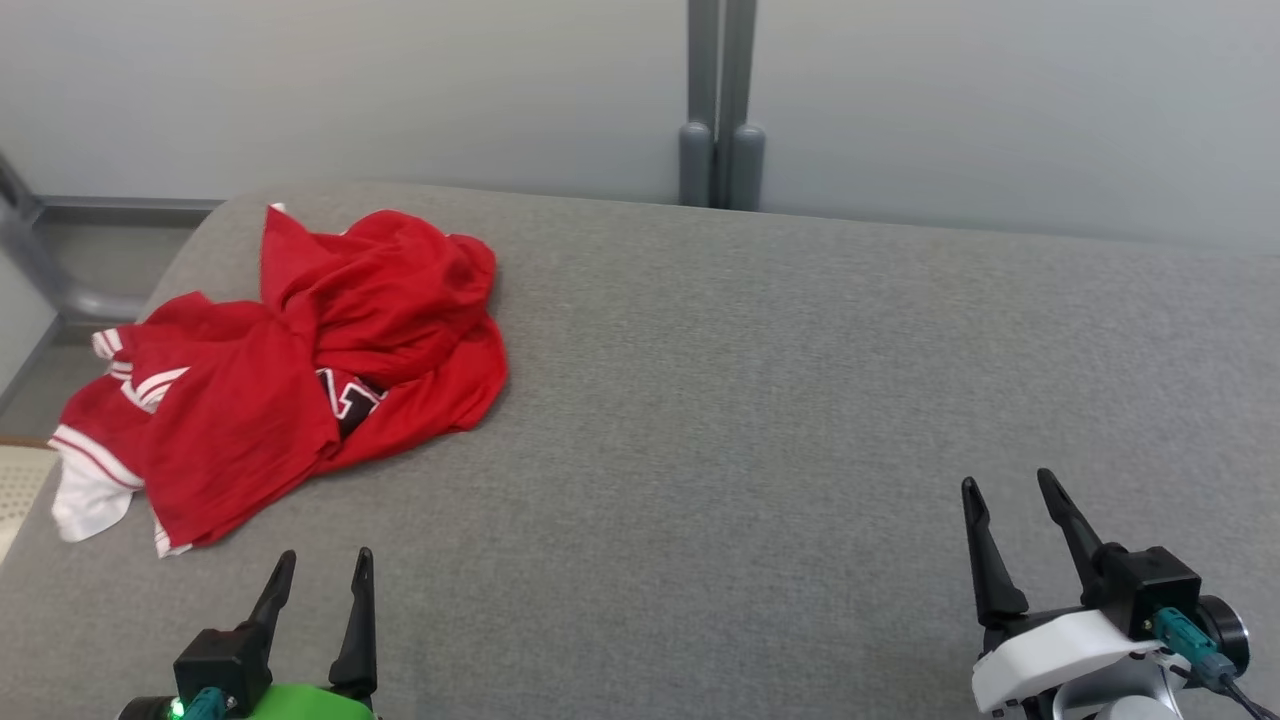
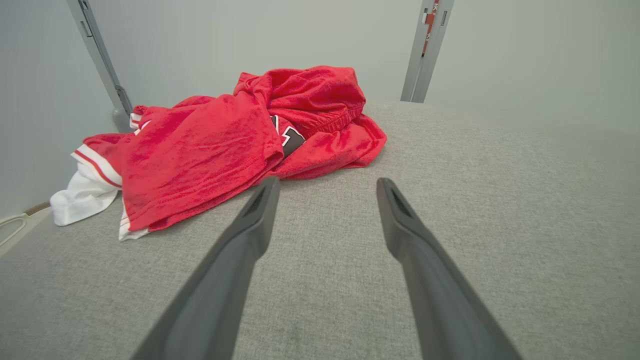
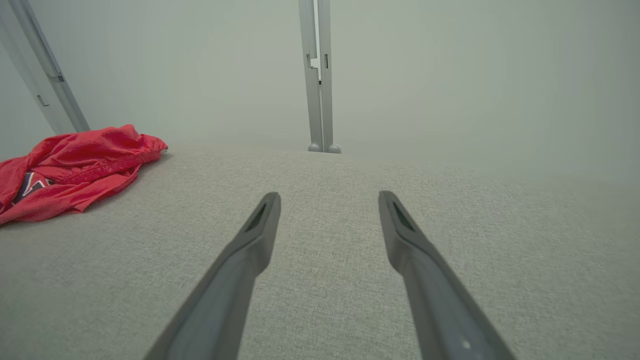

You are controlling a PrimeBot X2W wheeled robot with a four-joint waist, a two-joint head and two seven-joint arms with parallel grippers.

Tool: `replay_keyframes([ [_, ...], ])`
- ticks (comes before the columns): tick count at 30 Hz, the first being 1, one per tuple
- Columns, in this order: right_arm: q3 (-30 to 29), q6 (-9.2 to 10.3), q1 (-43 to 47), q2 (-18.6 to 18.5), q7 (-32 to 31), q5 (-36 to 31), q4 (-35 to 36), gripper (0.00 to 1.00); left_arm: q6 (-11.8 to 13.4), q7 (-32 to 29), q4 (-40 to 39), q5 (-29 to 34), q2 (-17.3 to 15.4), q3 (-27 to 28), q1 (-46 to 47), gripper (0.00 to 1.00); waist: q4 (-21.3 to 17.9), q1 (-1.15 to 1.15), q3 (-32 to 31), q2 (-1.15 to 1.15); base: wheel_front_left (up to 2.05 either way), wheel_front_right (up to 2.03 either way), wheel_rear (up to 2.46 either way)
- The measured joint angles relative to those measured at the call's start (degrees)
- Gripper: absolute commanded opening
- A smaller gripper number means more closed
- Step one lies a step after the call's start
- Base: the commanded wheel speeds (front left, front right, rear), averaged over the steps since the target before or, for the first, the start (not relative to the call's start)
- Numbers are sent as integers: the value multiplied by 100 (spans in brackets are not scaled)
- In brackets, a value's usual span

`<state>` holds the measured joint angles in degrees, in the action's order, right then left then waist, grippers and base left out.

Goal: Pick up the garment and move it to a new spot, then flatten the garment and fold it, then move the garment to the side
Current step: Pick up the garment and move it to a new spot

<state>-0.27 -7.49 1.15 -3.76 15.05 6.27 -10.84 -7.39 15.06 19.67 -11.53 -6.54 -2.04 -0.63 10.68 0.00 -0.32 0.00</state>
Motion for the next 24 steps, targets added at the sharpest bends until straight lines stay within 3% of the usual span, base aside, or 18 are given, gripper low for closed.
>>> replay_keyframes([
  [7,387,0,-201,8,0,-36,-103,100,0,0,48,78,-13,288,-194,100,863,0,-43,0,0,0,0],
  [13,612,0,-281,40,0,-35,-146,100,0,-1,23,92,20,400,-290,100,1369,0,-63,0,0,0,0],
  [20,572,0,-287,-64,1,-40,-152,100,0,0,-52,-27,27,409,-31,100,1367,0,57,0,0,0,0],
  [24,547,0,-540,-218,1,-103,-103,100,0,-1,198,-250,-119,-44,619,100,1287,0,291,0,0,0,0],
])
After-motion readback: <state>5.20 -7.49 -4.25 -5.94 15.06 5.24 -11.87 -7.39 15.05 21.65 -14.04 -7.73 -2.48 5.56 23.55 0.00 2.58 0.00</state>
